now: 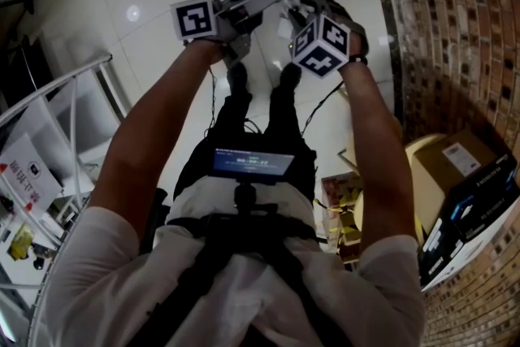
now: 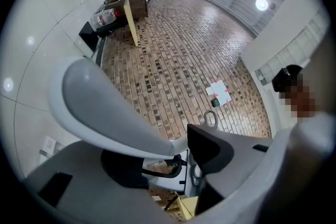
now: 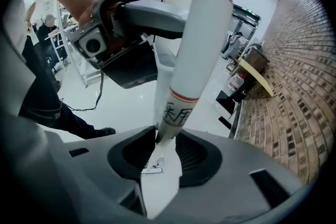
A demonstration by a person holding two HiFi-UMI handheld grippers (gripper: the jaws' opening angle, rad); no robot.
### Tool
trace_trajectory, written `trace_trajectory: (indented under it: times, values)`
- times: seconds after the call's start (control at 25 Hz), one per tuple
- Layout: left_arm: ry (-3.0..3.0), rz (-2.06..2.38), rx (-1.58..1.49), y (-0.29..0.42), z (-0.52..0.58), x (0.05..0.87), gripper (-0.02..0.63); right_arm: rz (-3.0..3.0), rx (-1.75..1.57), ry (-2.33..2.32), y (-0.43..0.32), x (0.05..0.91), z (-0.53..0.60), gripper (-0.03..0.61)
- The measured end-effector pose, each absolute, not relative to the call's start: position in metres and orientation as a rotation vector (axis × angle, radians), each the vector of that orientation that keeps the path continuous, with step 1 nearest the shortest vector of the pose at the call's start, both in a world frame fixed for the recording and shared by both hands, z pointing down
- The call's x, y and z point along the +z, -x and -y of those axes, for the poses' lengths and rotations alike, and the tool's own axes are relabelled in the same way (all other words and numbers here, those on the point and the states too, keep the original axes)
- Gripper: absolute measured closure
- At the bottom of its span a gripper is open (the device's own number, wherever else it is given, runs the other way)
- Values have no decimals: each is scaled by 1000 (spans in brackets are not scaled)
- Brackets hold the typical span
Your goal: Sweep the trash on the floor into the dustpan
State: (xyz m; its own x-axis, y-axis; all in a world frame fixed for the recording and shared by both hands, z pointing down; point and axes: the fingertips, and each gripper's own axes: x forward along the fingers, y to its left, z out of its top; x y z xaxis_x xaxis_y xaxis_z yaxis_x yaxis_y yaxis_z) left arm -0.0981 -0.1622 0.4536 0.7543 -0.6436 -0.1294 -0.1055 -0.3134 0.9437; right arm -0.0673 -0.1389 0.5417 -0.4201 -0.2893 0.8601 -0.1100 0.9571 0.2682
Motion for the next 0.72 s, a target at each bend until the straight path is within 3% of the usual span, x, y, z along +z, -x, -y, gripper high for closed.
trace_trajectory:
  times: [0.72]
  values:
    - [-1896,636,-432,97,155,470,362,2080,-35,-458,44,534,146,338]
